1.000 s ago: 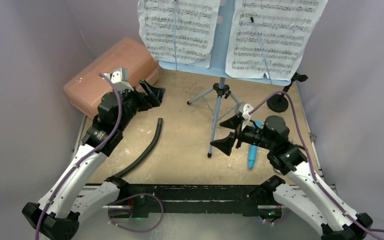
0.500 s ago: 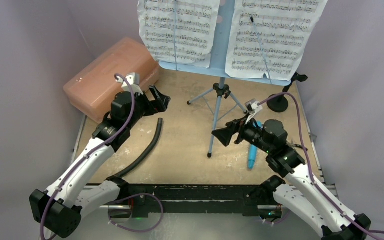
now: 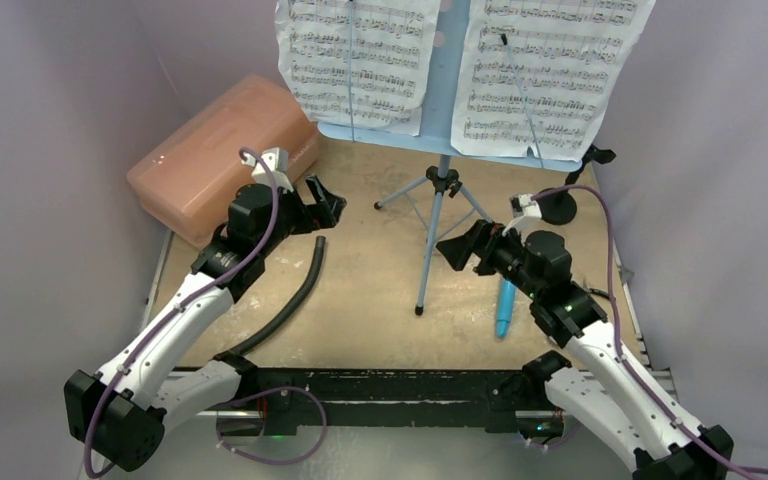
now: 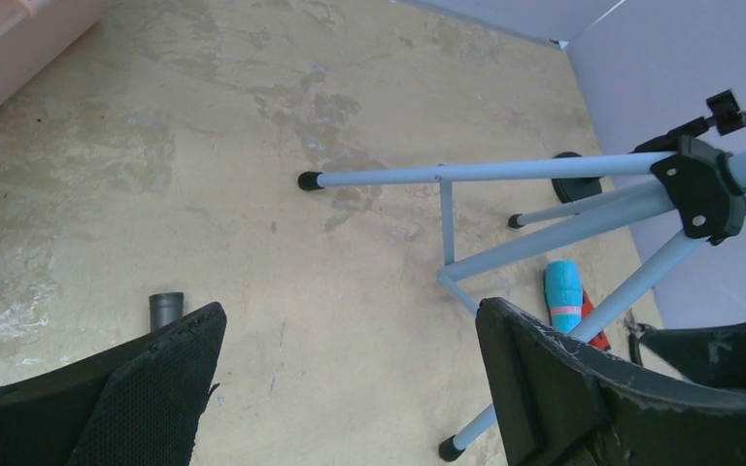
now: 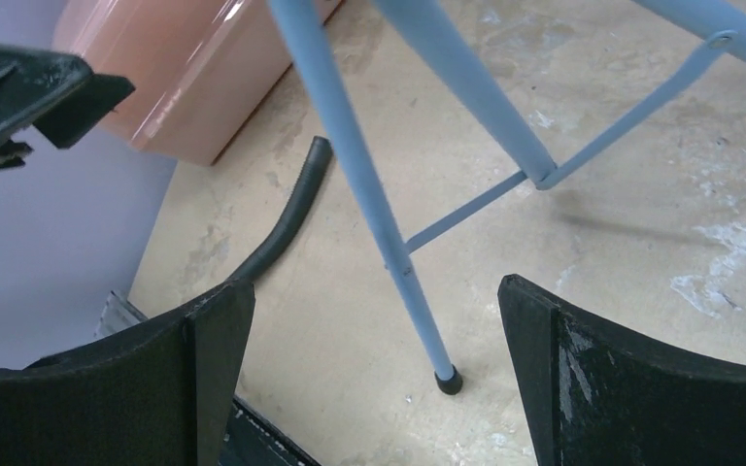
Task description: Set up the instrument practice props
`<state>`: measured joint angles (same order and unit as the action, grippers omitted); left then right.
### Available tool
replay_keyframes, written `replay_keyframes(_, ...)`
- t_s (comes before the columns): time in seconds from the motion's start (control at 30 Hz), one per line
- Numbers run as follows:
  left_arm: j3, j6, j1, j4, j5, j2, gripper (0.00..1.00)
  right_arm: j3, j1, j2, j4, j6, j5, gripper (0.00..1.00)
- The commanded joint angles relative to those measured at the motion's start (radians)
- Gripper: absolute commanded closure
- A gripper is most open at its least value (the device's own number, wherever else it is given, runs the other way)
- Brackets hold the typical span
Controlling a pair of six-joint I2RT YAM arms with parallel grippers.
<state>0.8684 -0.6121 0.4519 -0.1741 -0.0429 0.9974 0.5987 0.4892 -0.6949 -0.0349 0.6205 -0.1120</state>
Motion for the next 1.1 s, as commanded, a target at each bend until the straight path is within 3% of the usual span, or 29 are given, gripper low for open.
replay_keyframes(0.0,0.009,0.068,-0.002,0.042,0.049,0.034,0.01,0.061,-0.117,0.006,-0.009,0.082,-0.057,0.02)
replay_keyframes(0.2,0.047,0.124,-0.002,0.021,0.123,0.079,0.01,0.066,-0.272,0.017,0.009,0.201,-0.145,0.02)
replay_keyframes(0.57,0.029,0.152,-0.002,-0.001,0.186,0.059,0.0,0.17,-0.359,-0.146,-0.024,0.301,0.014,0.02)
replay_keyframes(0.73,0.035,0.177,-0.002,-0.031,0.183,0.053,0.01,0.258,-0.461,-0.295,-0.039,0.249,0.043,0.02)
replay_keyframes(1.07,0.035,0.202,-0.003,-0.03,0.144,0.072,0.0,0.603,-0.61,-0.631,-0.157,0.099,0.19,0.02)
